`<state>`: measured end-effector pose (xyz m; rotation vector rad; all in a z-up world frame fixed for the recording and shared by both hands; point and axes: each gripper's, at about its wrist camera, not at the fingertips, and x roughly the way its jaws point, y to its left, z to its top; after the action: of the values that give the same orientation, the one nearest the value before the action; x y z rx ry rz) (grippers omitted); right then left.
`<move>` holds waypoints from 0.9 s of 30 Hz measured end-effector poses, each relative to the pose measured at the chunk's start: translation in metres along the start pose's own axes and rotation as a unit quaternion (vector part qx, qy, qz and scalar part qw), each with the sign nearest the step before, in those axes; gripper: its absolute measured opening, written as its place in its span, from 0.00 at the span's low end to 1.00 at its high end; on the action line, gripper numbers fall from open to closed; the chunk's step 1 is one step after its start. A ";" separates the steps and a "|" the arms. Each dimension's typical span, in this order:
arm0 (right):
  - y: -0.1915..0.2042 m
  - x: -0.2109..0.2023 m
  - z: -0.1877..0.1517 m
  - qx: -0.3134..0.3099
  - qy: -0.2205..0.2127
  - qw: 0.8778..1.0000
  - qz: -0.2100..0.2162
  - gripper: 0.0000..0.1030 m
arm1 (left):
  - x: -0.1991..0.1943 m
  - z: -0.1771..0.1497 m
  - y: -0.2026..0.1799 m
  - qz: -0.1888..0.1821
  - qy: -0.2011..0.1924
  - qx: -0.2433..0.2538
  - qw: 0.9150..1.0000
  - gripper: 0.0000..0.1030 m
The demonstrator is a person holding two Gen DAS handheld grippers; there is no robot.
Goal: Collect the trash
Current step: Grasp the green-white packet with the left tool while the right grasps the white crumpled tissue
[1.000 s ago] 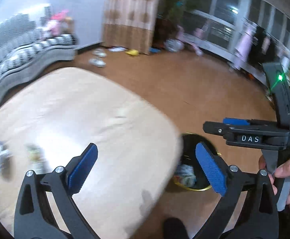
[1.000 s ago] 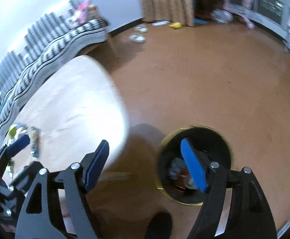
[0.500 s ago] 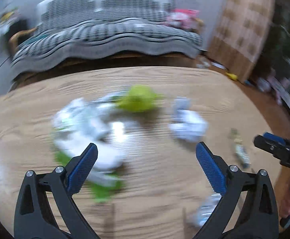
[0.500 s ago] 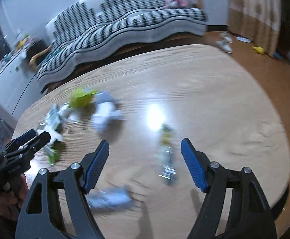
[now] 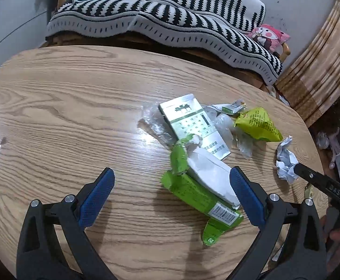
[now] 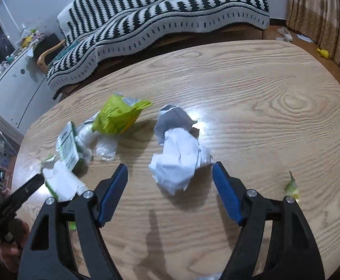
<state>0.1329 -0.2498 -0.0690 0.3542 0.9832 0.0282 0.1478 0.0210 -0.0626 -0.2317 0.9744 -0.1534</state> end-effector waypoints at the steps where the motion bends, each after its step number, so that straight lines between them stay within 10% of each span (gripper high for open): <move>1: -0.001 0.004 0.003 0.004 0.002 1.000 -0.001 0.70 | 0.004 0.000 -0.003 0.001 0.004 0.003 1.000 0.93; 8: 0.000 0.021 0.011 0.005 0.011 1.000 -0.019 0.68 | 0.028 -0.009 -0.026 0.008 0.033 0.030 0.999 0.93; 10: -0.002 0.026 0.010 0.008 0.019 1.000 -0.018 0.54 | 0.030 -0.011 -0.030 -0.001 0.040 0.036 0.999 0.93; 18: -0.008 0.009 0.002 0.007 0.012 1.000 -0.009 0.35 | 0.019 -0.020 -0.047 -0.022 0.037 0.055 0.998 0.30; 27: -0.029 -0.048 -0.013 0.004 -0.022 1.000 -0.007 0.35 | -0.006 -0.034 -0.076 -0.023 0.024 0.086 0.996 0.20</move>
<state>0.0917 -0.2822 -0.0457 0.3532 0.9436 0.0033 0.1145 -0.0557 -0.0565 -0.0921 0.9985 -0.2844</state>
